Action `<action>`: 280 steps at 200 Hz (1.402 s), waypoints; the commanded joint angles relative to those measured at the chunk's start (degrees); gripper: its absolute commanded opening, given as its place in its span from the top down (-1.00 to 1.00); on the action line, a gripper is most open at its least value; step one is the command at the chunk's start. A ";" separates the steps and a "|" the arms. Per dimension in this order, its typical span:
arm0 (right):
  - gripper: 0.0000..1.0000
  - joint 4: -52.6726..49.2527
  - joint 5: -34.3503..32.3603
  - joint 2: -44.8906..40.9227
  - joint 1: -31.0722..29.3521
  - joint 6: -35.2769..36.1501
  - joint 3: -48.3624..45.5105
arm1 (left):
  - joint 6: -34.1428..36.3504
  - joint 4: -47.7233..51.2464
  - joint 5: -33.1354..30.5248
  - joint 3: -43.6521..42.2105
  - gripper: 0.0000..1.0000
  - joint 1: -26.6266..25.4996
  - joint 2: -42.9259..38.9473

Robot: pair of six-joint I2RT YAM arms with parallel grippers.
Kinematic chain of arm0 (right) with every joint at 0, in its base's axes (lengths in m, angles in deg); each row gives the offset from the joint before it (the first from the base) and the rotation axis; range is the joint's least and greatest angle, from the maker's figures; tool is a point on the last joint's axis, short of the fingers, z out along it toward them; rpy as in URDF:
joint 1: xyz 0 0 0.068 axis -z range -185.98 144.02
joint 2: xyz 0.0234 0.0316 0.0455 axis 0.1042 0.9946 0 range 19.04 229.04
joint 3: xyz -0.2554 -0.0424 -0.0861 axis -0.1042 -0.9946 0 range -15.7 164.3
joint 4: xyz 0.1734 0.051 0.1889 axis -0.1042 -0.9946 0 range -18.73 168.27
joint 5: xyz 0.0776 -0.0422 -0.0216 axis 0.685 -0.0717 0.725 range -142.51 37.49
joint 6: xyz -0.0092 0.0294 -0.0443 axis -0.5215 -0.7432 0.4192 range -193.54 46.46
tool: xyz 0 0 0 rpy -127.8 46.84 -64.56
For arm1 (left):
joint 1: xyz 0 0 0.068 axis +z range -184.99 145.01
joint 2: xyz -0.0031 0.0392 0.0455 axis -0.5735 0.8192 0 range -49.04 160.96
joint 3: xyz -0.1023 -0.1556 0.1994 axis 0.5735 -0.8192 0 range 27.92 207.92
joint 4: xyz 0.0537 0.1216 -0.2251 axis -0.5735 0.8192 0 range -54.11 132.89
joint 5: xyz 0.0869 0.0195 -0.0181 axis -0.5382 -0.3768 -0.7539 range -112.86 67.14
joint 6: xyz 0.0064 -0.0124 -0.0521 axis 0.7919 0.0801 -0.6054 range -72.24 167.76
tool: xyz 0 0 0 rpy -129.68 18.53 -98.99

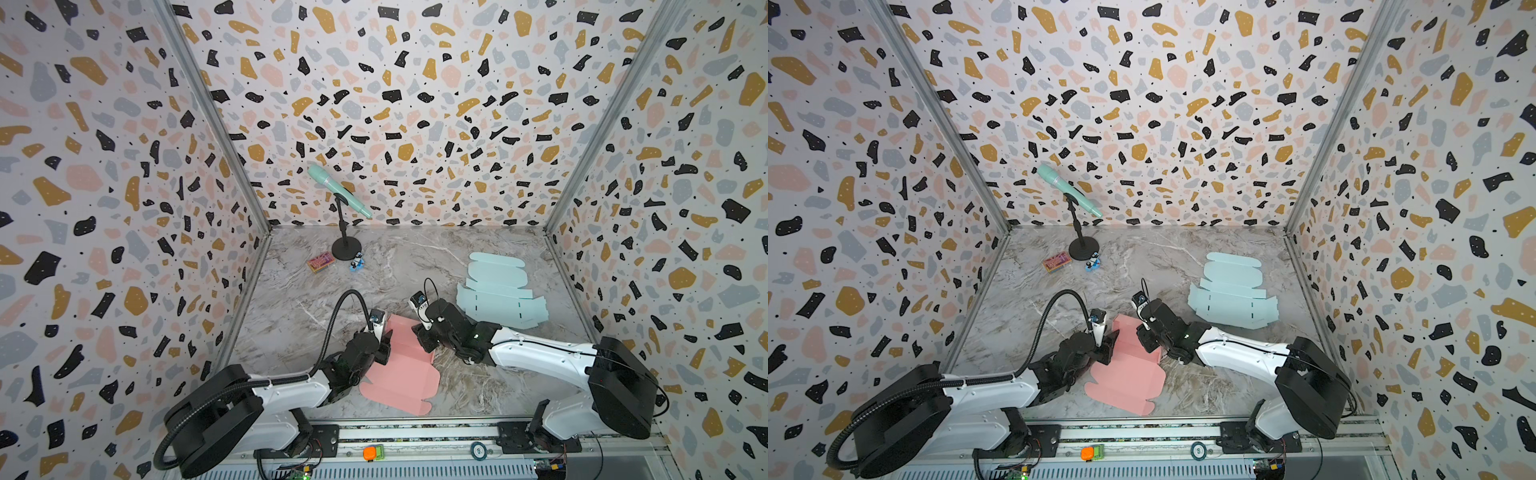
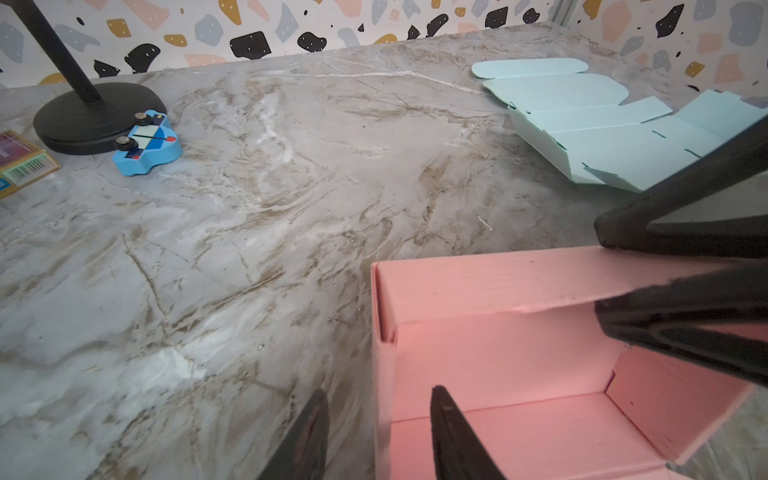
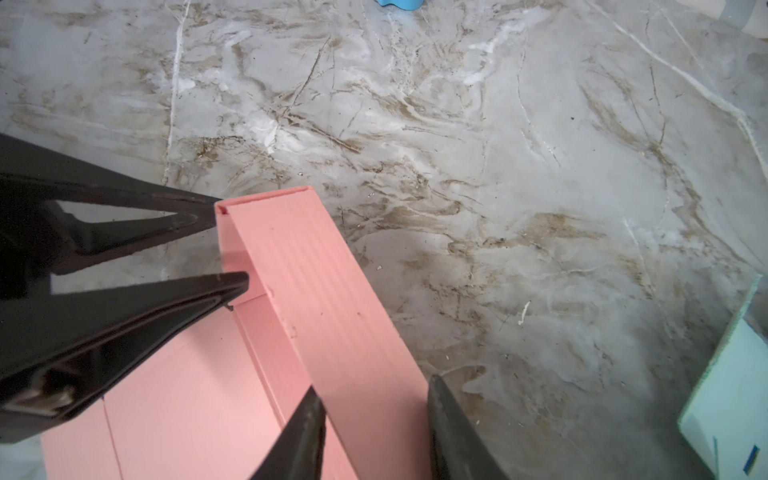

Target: Fold the paper box

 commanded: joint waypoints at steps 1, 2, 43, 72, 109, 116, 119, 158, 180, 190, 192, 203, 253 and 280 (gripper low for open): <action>0.26 -1.85 -1.19 0.65 -0.04 0.10 2.30 | -3.36 6.19 -1.20 1.11 0.08 -1.17 -2.07; 0.26 -1.85 -1.19 0.65 -0.04 0.10 2.30 | -3.52 6.49 -1.23 1.23 0.08 -1.28 -2.18; 0.30 -2.11 -1.46 1.49 0.62 0.09 2.43 | -10.74 18.83 -1.89 3.96 -0.03 -4.12 -9.66; 0.31 -2.18 -1.31 2.38 1.34 0.16 2.23 | -14.68 26.54 -2.39 5.25 -0.06 -4.22 -16.98; 0.33 -1.40 0.09 3.03 3.32 0.03 0.76 | -17.21 34.33 -1.61 7.72 -0.15 -4.21 -22.12; 0.33 -1.29 0.28 3.10 3.52 -0.06 0.50 | -17.62 35.39 -1.31 8.15 -0.16 -4.21 -22.16; 0.33 -1.14 0.40 3.08 3.68 0.02 0.37 | -17.85 35.80 -1.26 8.34 -0.16 -4.21 -22.17; 0.35 -0.74 0.72 4.04 5.40 -0.15 -0.90 | -19.89 39.88 -0.07 10.46 -0.19 -4.21 -22.12; 0.36 0.02 1.47 4.32 6.54 -0.29 -1.94 | -21.04 41.46 0.21 11.35 -0.22 -4.21 -23.18; 0.37 0.43 1.70 4.42 7.07 -0.30 -2.39 | -21.58 42.02 0.49 11.46 -0.24 -4.21 -23.76; 0.37 0.51 1.83 4.44 7.15 -0.33 -2.47 | -21.67 42.10 0.67 11.46 -0.24 -4.21 -23.79; 0.37 0.82 2.20 4.60 7.71 -0.19 -3.04 | -22.27 42.69 1.17 11.37 -0.26 -4.21 -24.41; 0.38 2.97 4.13 6.20 9.91 0.03 -5.25 | -28.37 50.10 -0.19 9.83 -0.36 -4.21 -29.71; 0.39 4.22 4.81 5.90 11.05 -0.30 -6.66 | -32.24 52.26 0.35 7.98 -0.49 -4.20 -33.67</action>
